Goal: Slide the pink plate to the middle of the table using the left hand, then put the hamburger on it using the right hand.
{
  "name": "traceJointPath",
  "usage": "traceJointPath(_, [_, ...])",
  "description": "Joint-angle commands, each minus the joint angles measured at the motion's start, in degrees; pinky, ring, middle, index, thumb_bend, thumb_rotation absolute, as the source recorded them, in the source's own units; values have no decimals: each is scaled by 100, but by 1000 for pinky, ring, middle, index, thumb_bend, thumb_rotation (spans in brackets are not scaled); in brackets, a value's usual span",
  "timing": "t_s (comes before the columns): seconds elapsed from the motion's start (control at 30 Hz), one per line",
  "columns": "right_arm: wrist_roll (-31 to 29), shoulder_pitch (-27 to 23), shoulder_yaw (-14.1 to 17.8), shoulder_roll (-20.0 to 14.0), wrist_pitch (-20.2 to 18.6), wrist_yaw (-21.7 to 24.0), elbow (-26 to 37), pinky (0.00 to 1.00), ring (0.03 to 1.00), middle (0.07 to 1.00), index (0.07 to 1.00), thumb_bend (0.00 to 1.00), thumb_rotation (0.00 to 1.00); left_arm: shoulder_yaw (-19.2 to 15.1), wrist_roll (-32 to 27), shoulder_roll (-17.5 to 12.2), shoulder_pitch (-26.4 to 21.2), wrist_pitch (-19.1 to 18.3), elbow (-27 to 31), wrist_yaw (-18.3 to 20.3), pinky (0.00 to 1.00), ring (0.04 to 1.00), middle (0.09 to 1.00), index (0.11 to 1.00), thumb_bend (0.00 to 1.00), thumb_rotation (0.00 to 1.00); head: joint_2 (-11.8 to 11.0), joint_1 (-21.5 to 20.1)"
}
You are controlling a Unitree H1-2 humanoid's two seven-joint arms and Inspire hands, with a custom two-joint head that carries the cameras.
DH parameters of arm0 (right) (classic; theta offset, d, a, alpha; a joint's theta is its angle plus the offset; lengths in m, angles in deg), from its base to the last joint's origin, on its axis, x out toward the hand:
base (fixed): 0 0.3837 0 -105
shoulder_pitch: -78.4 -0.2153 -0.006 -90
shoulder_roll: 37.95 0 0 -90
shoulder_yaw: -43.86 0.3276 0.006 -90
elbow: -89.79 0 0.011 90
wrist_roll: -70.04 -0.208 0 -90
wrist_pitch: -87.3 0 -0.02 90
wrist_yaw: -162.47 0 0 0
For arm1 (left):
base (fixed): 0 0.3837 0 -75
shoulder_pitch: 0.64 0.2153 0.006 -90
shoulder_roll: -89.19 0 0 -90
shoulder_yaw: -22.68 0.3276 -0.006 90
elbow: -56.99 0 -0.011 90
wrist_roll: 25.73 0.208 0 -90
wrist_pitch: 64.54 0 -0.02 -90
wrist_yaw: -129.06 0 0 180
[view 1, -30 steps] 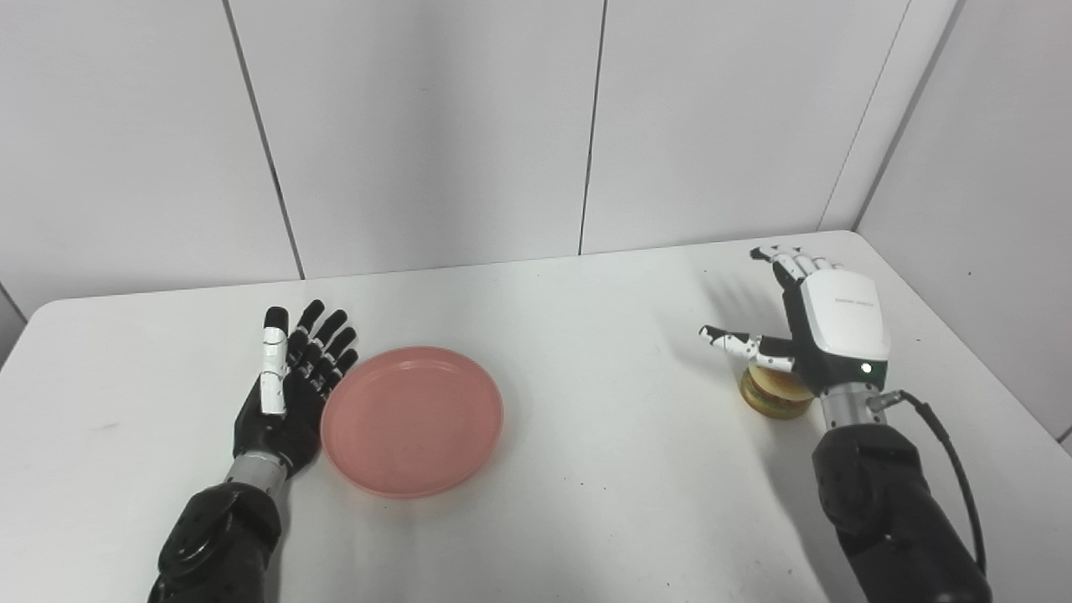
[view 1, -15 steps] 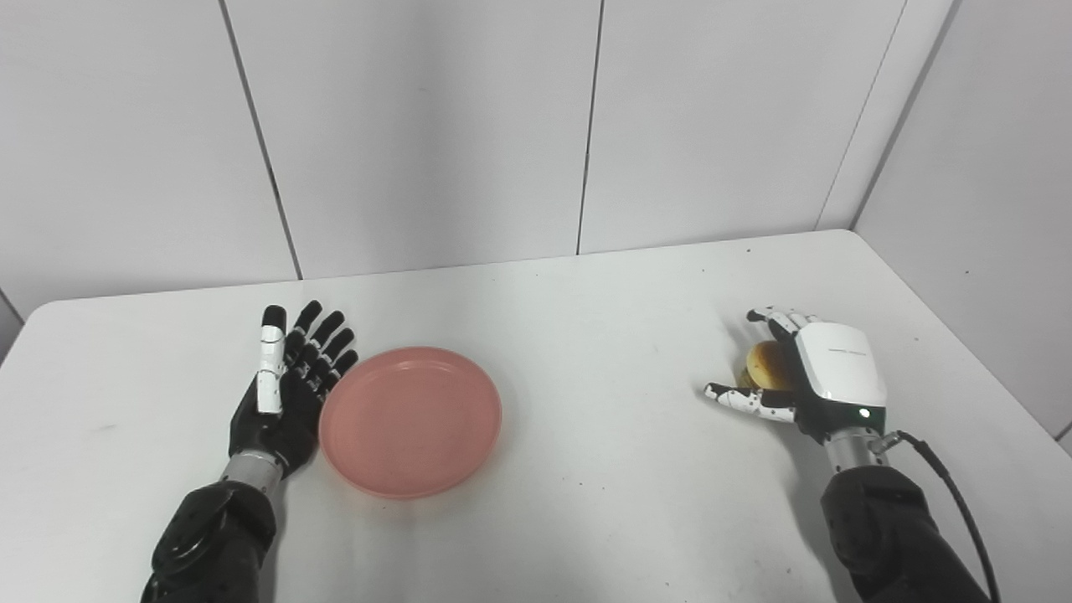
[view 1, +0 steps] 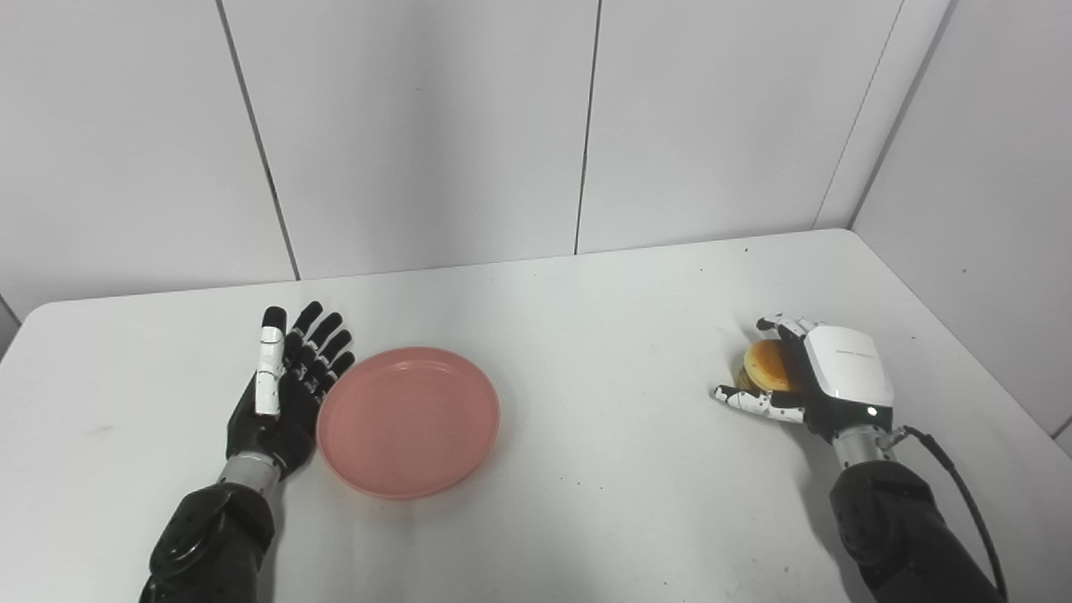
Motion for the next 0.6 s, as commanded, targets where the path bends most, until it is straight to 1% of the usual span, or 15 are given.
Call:
traceJointPath(0.0, [-73, -223, 39, -166, 177, -228, 11, 821, 806, 799, 723, 762, 650, 11, 101, -63, 97, -241, -110, -125, 974, 954, 949, 947, 782, 846, 2, 2])
traceJointPath(0.03, [-121, -238, 50, -148, 315, -400, -51, 819, 804, 798, 722, 761, 646, 11, 101, -66, 94, -247, -111, -126, 973, 953, 949, 948, 782, 846, 2, 2])
traceJointPath(0.07, [-169, -260, 59, -132, 558, -695, -173, 773, 769, 767, 692, 764, 593, 17, 105, -74, 90, -250, -111, -116, 972, 955, 951, 949, 782, 845, 2, 2])
traceJointPath(0.1, [-207, -287, 64, -112, 803, -1000, -312, 684, 708, 717, 645, 768, 520, 15, 95, -78, 86, -253, -117, -106, 970, 955, 951, 953, 780, 852, 2, 2])
traceJointPath(0.13, [-241, -317, 55, -103, 1055, -1303, -455, 619, 664, 683, 616, 767, 468, 6, 70, -82, 82, -261, -119, -87, 970, 955, 949, 954, 780, 854, 2, 2])
traceJointPath(0.17, [-262, -339, 41, -102, 1216, -1497, -555, 531, 593, 638, 578, 752, 410, -1, 52, -84, 79, -267, -119, -75, 970, 955, 949, 955, 777, 855, 2, 2])
traceJointPath(0.2, [-312, -372, 34, -95, 1369, -1650, -688, 501, 569, 622, 565, 746, 390, -11, 32, -94, 69, -294, -109, -67, 969, 956, 949, 955, 776, 856, 21, 11])
traceJointPath(0.23, [-349, -396, 27, -94, 1468, -1744, -781, 401, 477, 574, 535, 711, 377, -16, 20, -102, 62, -312, -100, -62, 958, 954, 951, 955, 779, 865, 21, 11])
traceJointPath(0.27, [-387, -452, 12, -105, 1632, -1893, -1022, 349, 425, 538, 518, 664, 335, -22, 12, -124, 46, -337, -92, -56, 947, 953, 951, 955, 783, 869, 19, 9])
traceJointPath(0.3, [-411, -494, -4, -115, 1750, -2004, -1198, 273, 346, 472, 492, 560, 229, -27, 7, -140, 35, -354, -89, -52, 924, 951, 948, 955, 789, 873, 20, 7])
traceJointPath(0.33, [-413, -529, -24, -126, 1870, -2122, -1342, 265, 338, 465, 490, 550, 219, -34, -1, -157, 22, -366, -95, -41, 922, 951, 948, 955, 789, 873, 18, 1])
traceJointPath(0.37, [-414, -555, -43, -134, 1953, -2207, -1436, 237, 303, 420, 481, 526, 193, -38, -8, -168, 13, -374, -99, -33, 909, 950, 948, 953, 793, 872, 16, -4])
traceJointPath(0.4, [-416, -568, -61, -140, 1995, -2259, -1477, 227, 291, 405, 477, 518, 184, -40, -12, -173, 9, -378, -102, -29, 905, 949, 947, 952, 795, 872, 16, -4])
traceJointPath(0.5, [-488, -540, -85, -122, 2081, -2291, -1479, 193, 251, 353, 470, 513, 173, -24, -9, -180, 42, -379, -83, -14, 908, 954, 957, 951, 786, 870, 20, -12])
traceJointPath(0.57, [-521, -517, -88, -124, 2094, -2278, -1463, 192, 250, 351, 469, 512, 172, -28, 1, -178, 51, -356, -98, -44, 907, 950, 954, 947, 784, 861, 29, -6])
